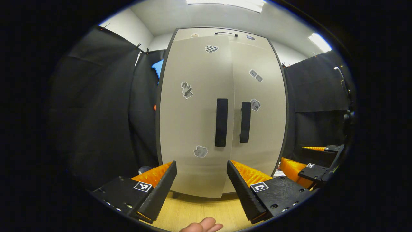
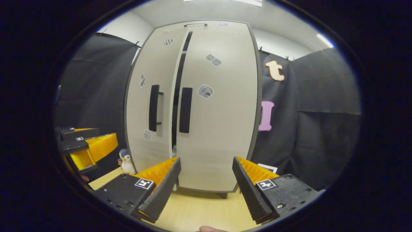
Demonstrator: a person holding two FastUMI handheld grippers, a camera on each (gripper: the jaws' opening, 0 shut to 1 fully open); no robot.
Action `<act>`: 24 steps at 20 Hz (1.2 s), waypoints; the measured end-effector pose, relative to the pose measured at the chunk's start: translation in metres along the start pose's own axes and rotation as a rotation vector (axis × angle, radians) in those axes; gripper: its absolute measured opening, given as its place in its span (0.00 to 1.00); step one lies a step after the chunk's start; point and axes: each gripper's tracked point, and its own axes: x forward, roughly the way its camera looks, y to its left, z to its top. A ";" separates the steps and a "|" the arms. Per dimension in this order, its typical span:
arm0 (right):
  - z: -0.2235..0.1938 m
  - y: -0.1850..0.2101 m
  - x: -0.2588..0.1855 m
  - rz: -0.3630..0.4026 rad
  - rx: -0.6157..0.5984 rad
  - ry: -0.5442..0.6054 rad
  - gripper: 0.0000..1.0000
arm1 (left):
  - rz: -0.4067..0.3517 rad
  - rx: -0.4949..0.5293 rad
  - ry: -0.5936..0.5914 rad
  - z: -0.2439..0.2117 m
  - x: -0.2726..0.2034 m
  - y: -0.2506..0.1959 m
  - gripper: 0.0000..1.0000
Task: Grab one shoe with the right hand and put it into the shoe cabinet, grab the other shoe with the left hand and put it into the shoe cabinet; then close the right door with the right hand and the left door with the left hand.
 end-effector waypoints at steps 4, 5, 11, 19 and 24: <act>0.000 0.002 -0.001 0.009 -0.010 0.002 1.00 | 0.001 0.003 0.004 0.000 0.000 -0.001 0.95; -0.001 0.002 -0.002 0.011 -0.010 0.003 1.00 | 0.003 0.004 0.006 0.000 0.001 0.000 0.95; -0.006 0.003 -0.003 0.016 -0.006 0.020 1.00 | 0.005 -0.001 0.017 -0.002 0.000 -0.001 0.95; -0.006 0.006 -0.008 0.018 -0.015 0.016 1.00 | 0.005 0.001 0.012 -0.002 -0.001 -0.004 0.95; -0.005 0.004 -0.011 0.006 -0.009 0.009 1.00 | 0.002 0.003 0.027 -0.008 -0.006 -0.004 0.95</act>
